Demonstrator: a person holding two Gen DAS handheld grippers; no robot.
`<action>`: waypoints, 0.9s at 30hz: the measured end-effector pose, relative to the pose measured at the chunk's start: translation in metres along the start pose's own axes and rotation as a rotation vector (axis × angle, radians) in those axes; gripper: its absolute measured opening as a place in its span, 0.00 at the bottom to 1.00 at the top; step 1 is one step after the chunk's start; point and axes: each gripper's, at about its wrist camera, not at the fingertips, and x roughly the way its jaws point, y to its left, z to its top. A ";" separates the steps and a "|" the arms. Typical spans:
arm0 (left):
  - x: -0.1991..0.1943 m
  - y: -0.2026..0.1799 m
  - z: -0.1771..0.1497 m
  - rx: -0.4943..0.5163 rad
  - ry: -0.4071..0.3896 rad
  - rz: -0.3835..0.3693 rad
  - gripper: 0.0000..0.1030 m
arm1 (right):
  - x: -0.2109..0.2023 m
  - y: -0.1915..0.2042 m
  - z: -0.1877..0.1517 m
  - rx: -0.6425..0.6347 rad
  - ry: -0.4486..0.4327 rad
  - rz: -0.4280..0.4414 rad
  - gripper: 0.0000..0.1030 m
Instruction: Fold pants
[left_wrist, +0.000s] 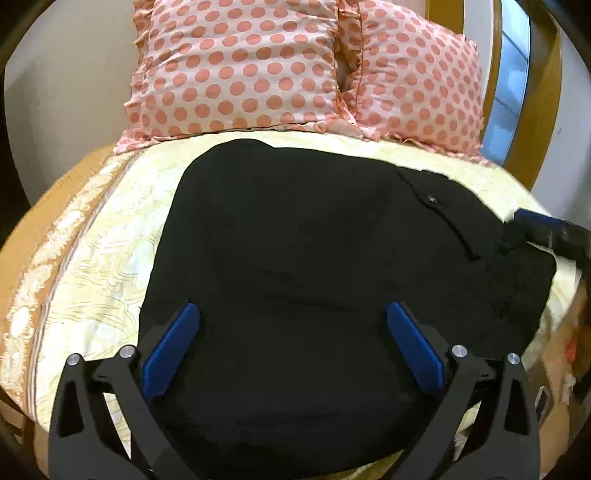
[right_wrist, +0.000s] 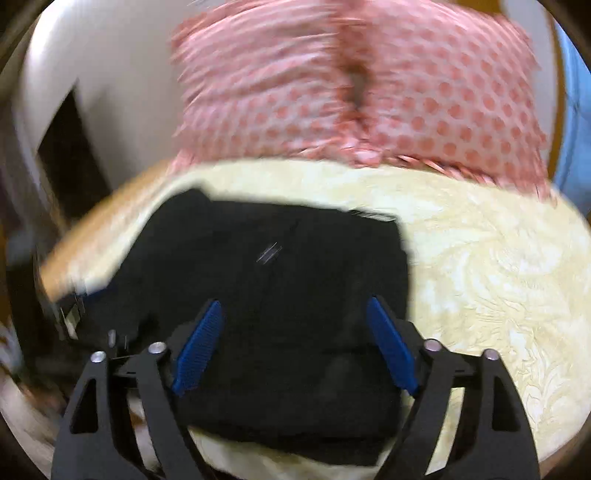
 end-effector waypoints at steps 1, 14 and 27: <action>-0.001 0.002 0.000 -0.004 -0.003 -0.011 0.98 | 0.003 -0.015 0.007 0.065 0.017 0.006 0.82; -0.001 -0.001 -0.004 0.026 -0.024 -0.026 0.98 | 0.054 -0.066 0.011 0.280 0.239 0.084 0.69; -0.001 -0.001 -0.004 0.027 -0.025 -0.021 0.98 | 0.051 -0.032 0.007 -0.046 0.133 -0.045 0.63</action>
